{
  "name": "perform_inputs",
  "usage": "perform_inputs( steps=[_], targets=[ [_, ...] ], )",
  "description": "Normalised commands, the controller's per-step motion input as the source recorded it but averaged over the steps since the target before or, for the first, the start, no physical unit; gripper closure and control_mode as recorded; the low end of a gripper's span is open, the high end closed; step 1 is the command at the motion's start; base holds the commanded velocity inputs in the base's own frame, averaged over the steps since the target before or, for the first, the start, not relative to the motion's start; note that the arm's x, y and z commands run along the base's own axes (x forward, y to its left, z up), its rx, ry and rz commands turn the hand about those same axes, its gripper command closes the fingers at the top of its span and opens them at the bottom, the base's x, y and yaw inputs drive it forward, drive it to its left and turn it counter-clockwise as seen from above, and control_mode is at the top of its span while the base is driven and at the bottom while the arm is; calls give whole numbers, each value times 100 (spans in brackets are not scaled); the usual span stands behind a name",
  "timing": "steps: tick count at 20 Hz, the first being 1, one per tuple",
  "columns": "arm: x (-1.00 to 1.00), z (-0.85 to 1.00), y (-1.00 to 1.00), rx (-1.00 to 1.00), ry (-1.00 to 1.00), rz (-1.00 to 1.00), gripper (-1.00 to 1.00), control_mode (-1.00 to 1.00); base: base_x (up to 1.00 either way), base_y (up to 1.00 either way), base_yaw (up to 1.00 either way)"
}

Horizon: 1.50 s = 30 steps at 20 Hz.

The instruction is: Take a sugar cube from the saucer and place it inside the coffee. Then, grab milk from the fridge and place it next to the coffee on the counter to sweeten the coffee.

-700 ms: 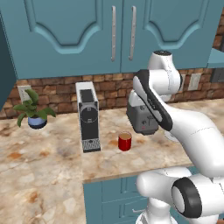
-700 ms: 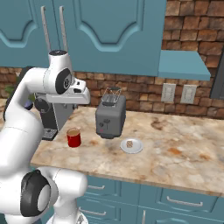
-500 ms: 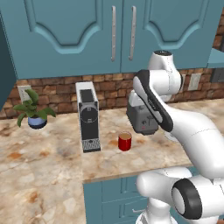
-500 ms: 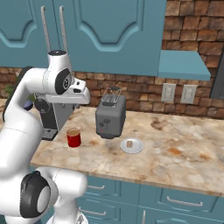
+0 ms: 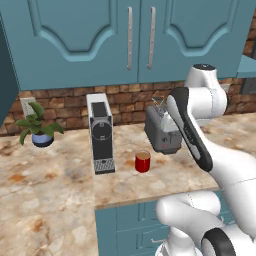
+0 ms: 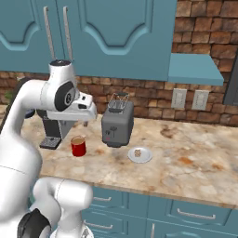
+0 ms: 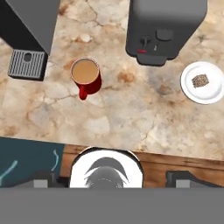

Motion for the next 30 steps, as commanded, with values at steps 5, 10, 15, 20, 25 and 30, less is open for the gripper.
perform_inputs(
  steps=[5, 10, 15, 20, 25, 30],
  targets=[
    [-27, -27, -100, 2, -1, 9, -100, -100, 0, 0, 0],
    [-10, -6, -100, 5, -11, 22, -100, -100, 0, 0, 0],
    [4, 0, -100, 4, -17, 36, -100, -100, 0, 0, 0],
    [11, -15, -100, 5, -21, 45, -100, -100, 0, 0, 0],
    [0, -42, -56, 9, -15, 37, -100, -100, 0, 0, 0],
    [6, -36, -2, 13, -12, 19, -100, -100, 0, 0, 0]
  ],
)
